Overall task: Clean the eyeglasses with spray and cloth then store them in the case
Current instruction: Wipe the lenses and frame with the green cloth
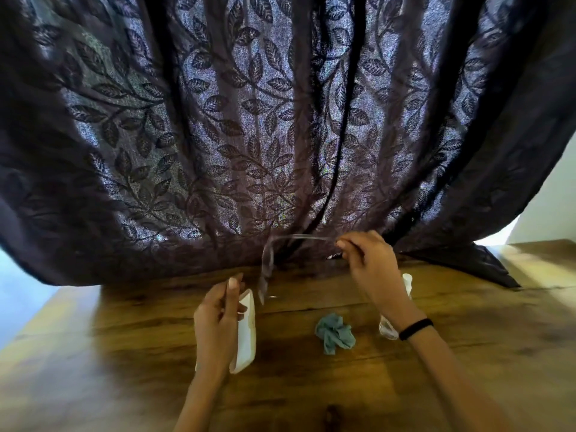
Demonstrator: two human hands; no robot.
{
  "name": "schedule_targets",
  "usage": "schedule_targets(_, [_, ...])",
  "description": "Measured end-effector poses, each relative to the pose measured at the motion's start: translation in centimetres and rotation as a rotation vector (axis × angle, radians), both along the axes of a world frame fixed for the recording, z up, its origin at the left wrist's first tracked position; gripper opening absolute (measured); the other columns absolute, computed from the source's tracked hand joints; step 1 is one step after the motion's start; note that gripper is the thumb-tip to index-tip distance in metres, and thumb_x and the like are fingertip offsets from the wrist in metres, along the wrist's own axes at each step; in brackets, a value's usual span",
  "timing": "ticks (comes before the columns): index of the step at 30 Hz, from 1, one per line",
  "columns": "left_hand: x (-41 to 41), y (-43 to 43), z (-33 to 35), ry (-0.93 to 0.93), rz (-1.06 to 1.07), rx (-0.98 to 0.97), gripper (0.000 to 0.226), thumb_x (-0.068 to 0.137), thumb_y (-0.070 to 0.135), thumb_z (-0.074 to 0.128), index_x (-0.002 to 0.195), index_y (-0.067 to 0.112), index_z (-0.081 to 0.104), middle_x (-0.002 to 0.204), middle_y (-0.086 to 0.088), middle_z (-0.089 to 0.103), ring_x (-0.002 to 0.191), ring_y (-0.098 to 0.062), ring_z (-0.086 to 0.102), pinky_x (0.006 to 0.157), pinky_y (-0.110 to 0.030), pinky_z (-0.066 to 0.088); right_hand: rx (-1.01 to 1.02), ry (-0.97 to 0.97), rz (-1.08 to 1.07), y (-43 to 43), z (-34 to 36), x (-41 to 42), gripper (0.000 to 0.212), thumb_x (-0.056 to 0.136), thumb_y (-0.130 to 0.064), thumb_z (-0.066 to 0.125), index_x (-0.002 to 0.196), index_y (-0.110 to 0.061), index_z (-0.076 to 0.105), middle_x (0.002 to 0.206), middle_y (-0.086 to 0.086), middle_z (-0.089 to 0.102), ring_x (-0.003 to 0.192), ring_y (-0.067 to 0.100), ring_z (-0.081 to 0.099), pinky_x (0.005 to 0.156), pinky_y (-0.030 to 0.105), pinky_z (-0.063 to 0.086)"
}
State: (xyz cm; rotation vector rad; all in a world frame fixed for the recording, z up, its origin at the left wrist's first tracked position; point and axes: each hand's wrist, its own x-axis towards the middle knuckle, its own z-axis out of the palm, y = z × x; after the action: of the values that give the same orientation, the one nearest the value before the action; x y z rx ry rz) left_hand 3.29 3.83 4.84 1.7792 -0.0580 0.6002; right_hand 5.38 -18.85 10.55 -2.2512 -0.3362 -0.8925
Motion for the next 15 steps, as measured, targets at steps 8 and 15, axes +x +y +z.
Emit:
schedule_targets(8, [0.6, -0.9, 4.0, -0.151, -0.056, 0.552, 0.029, 0.079, 0.022, 0.07, 0.108, 0.017, 0.066, 0.1, 0.008, 0.06, 0.076, -0.007, 0.061, 0.067, -0.019, 0.05, -0.41, -0.041, 0.007, 1.7, 1.1, -0.6, 0.013, 0.084, -0.004, 0.056, 0.081, -0.003, 0.069, 0.072, 0.012, 0.067, 0.073, 0.031, 0.057, 0.063, 0.04, 0.051])
schedule_targets(15, [1.1, -1.5, 3.3, -0.092, -0.074, 0.726, 0.018, 0.081, 0.015, 0.067, 0.099, 0.018, 0.07, 0.094, 0.002, 0.063, 0.079, -0.017, 0.063, 0.066, -0.027, 0.047, -0.521, -0.119, -0.009, 2.3, 1.1, -1.5, 0.017, 0.085, -0.013, 0.051, 0.08, -0.011, 0.067, 0.072, 0.004, 0.064, 0.073, 0.026, 0.058, 0.073, 0.027, 0.034])
